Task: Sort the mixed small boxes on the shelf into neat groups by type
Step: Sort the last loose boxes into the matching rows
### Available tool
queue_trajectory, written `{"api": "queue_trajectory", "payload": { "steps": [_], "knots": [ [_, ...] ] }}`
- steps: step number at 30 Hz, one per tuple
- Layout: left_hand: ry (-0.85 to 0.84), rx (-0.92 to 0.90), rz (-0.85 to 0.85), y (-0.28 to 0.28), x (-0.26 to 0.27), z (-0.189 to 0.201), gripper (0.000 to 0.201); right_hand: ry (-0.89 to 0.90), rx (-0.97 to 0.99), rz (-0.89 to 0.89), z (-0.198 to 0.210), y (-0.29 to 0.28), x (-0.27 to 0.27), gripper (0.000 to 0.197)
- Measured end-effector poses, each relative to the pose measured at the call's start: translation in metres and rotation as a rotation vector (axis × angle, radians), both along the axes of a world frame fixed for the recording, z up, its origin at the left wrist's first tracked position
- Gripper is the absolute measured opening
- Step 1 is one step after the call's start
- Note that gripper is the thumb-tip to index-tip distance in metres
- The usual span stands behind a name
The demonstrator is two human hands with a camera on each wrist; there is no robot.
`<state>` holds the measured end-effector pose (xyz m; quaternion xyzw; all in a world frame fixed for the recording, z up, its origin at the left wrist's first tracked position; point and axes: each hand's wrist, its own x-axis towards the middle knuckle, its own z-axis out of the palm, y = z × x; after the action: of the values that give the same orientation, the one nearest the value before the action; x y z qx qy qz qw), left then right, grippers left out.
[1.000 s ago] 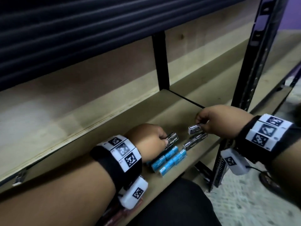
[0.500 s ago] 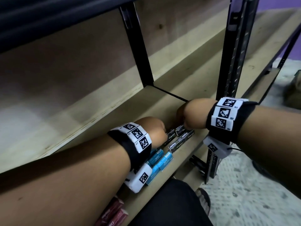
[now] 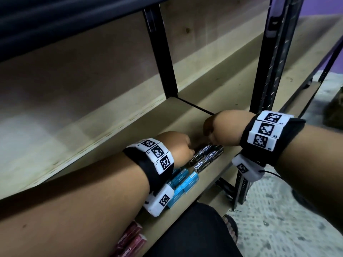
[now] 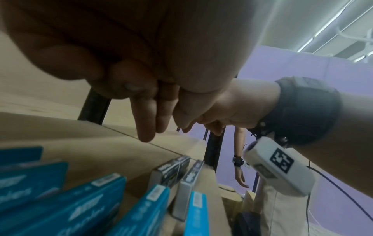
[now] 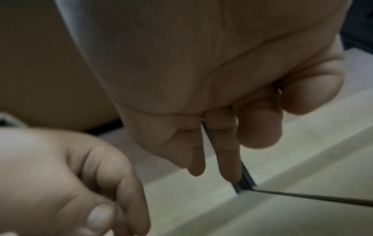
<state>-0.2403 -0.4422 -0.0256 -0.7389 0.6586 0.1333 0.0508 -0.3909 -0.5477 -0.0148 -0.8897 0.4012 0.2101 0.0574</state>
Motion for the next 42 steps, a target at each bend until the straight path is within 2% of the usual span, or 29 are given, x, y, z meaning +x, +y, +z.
{"api": "queue_trajectory", "payload": {
  "steps": [3,5,8,12,21,24,29,33,38,42],
  "knots": [
    [0.082,-0.067,0.055,0.02,0.005,0.011,0.027,-0.355,-0.064,-0.035,0.013,0.02,-0.015,0.037],
    [0.122,-0.122,0.08,0.04,0.01,0.016,0.03,-0.502,-0.045,-0.079,0.023,0.041,-0.017,0.037],
    [0.153,-0.2,0.114,0.076,0.018,0.019,0.039,-0.595,-0.007,-0.078,0.031,0.073,-0.009,0.033],
    [0.224,-0.256,0.184,0.132,0.034,0.019,0.04,-0.679,0.044,-0.037,0.03,0.115,0.009,0.027],
    [0.277,-0.294,0.409,0.25,0.081,0.018,0.048,-0.679,0.165,0.203,0.033,0.194,0.072,0.033],
    [0.348,-0.334,0.532,0.286,0.099,0.016,0.039,-0.705,0.165,0.252,0.034,0.217,0.093,0.036],
    [0.399,-0.437,0.667,0.344,0.124,0.012,0.015,-0.647,0.18,0.341,0.036,0.252,0.129,0.036],
    [0.439,-0.506,0.771,0.387,0.142,0.004,0.017,-0.588,0.188,0.423,0.037,0.278,0.161,0.036],
    [0.576,-0.657,0.907,0.432,0.159,-0.008,0.022,-0.526,0.251,0.514,0.038,0.304,0.201,0.034],
    [0.659,-0.762,0.968,0.459,0.172,-0.02,0.027,-0.5,0.159,0.624,0.041,0.323,0.232,0.024]
  ]
}}
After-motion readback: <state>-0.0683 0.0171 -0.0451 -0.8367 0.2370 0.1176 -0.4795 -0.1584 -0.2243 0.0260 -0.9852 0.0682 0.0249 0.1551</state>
